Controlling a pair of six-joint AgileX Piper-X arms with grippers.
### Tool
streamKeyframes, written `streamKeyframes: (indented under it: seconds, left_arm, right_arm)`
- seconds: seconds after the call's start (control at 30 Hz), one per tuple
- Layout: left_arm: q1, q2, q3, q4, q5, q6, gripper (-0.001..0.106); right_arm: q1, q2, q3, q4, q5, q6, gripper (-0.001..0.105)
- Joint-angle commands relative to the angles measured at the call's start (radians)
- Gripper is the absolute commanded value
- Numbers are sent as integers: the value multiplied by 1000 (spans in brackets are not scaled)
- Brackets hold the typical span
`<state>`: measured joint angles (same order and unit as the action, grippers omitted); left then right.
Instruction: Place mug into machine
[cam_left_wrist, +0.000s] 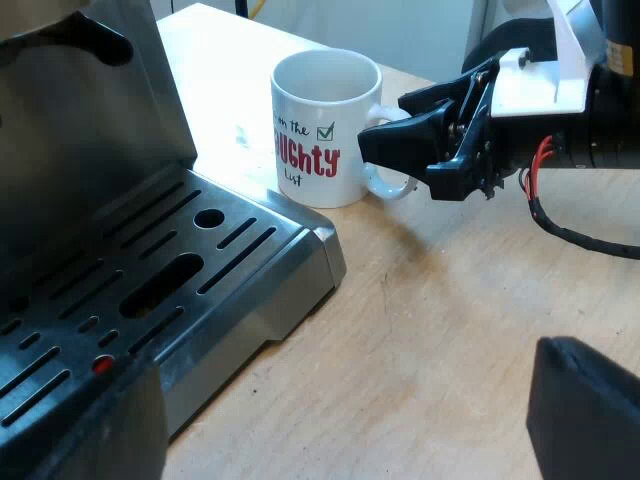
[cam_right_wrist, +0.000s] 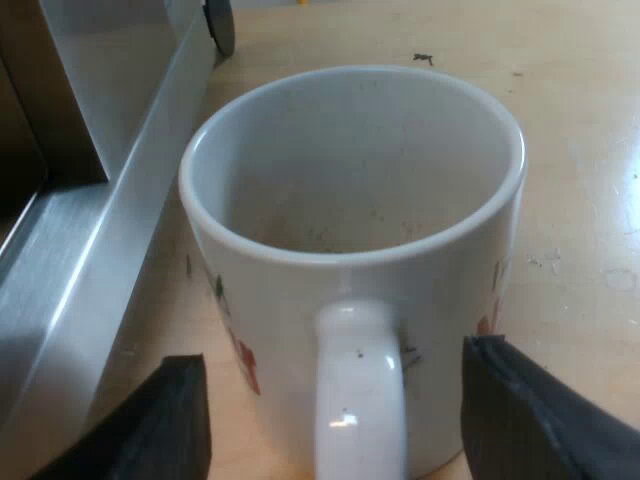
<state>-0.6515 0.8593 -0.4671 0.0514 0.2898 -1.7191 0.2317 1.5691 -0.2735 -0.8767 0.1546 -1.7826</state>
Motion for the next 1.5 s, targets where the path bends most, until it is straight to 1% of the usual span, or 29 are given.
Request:
streamKeyframes:
  seconds: [0.03,0.1,0.17,0.2,0.27,0.3,0.37,0.43,0.67,0.9,1.0,1.17,1.3,1.5]
  left_arm:
    - [-5,-6,-8,-3,-1,-13,81]
    - [-5,-6,-8,-3,-1,-13,81]
    - [-5,-6,-8,-3,-1,-13,81]
    - [-5,-6,-8,-3,-1,-13,81]
    - [-5,-6,-8,-3,-1,-13,81]
    - [-5,-6,-8,-3,-1,-13,81]
    - [-5,-6,-8,-3,-1,-13,81]
    - [-5,-6,-8,-3,-1,-13,81]
    - [-5,-6,-8,-5,-1,-13,81]
    - [-5,-6,-8,-5,-1,-13,81]
    - [-5,-8,-8,-5,25,-13,81]
    - [-5,-63,-8,-5,29,-13,81]
    - [-5,-125,-8,-5,29,-13,81]
    - [-5,-228,-8,17,12,-13,81]
  right_arm:
    - [1,-2,-8,4,6,-9,55]
    - [1,-2,-8,4,6,-9,50]
    - [1,-2,-8,4,11,-9,39]
    - [1,-2,-8,4,14,-7,37]
    - [1,-2,-8,4,29,4,24]
    - [1,-2,-8,4,29,6,20]
    - [1,-2,-8,4,29,5,5]
    - [1,-2,-8,4,29,5,0]
    - [1,-4,-8,7,27,-3,0]
    - [41,-46,29,34,29,-2,0]
    - [72,-78,56,44,42,-2,0]
    - [136,-174,106,44,131,-34,0]
    - [144,-255,116,59,150,-34,0]
    - [144,-432,116,253,159,-39,0]
